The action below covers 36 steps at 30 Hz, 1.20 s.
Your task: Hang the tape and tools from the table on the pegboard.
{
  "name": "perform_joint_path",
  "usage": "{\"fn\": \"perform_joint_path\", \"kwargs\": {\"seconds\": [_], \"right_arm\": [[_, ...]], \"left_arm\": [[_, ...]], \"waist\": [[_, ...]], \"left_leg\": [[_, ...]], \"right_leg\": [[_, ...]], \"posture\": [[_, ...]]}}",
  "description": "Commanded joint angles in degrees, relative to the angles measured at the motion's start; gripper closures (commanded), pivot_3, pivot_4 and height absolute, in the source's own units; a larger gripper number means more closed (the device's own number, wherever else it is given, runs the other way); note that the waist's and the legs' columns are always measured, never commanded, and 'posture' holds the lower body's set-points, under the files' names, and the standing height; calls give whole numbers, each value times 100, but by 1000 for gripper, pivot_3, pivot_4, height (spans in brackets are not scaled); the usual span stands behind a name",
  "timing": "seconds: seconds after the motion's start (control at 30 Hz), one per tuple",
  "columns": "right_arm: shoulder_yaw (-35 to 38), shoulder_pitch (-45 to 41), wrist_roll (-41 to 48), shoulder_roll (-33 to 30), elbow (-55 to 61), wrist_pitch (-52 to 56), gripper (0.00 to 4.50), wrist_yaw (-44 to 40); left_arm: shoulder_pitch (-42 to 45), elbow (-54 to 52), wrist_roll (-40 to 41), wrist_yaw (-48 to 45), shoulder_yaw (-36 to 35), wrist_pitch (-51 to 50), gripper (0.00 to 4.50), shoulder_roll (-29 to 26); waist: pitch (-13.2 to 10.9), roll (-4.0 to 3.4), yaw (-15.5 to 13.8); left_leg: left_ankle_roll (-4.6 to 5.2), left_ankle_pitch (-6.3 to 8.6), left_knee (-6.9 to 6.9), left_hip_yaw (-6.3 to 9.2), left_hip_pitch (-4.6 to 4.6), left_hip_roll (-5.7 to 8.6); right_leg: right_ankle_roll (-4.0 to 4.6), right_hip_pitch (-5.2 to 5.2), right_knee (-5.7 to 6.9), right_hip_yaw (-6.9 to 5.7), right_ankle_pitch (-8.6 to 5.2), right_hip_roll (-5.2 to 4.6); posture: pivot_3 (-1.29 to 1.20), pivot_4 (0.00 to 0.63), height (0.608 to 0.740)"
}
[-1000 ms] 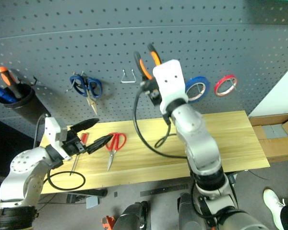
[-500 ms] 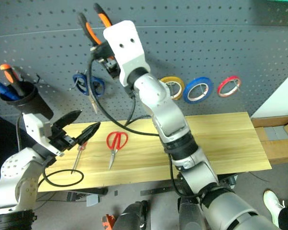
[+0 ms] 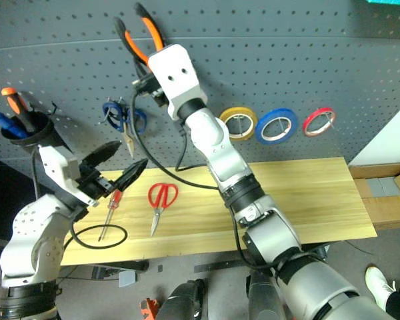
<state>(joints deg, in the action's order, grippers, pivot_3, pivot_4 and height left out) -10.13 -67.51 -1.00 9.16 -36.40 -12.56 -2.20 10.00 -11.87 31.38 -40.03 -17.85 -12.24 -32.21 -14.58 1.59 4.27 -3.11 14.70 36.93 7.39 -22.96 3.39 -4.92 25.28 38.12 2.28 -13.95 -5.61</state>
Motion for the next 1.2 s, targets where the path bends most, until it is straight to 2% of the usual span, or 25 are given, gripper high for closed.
{"fn": "perform_joint_path", "kwargs": {"seconds": [0.03, 0.53, 1.03, 1.2], "right_arm": [[195, -375, 129, 437, -230, -400, 1998, 92], [110, 226, -38, 566, -985, -752, 1998, 327], [29, 527, -115, 577, -1047, -272, 1998, 879], [-8, 617, -139, 569, -947, -86, 350, 930]], "left_arm": [[58, -177, 32, 0, -27, 39, 49, -18], [202, -109, -1, 133, 13, 61, 49, 45], [502, -156, 182, 213, 113, -135, 49, 172], [549, -114, 156, 193, 129, -138, 49, 188]], "waist": [[0, 0, -1], [1, 2, -80], [3, 5, -107], [3, 6, -111]], "left_leg": [[0, 0, 0, -1, 0, 0], [-10, -6, 2, 4, 2, -7], [-21, -13, 7, 3, 3, -9], [-37, -25, 11, 2, 10, -11]], "right_leg": [[0, 0, 0, 1, 0, 0], [10, 1, 7, 1, 6, 12], [20, -1, 15, 0, 13, 20], [23, 1, 51, -1, 14, 27]], "posture": [[97, 193, 740], [103, 200, 740], [92, 202, 740], [89, 203, 740]]}}
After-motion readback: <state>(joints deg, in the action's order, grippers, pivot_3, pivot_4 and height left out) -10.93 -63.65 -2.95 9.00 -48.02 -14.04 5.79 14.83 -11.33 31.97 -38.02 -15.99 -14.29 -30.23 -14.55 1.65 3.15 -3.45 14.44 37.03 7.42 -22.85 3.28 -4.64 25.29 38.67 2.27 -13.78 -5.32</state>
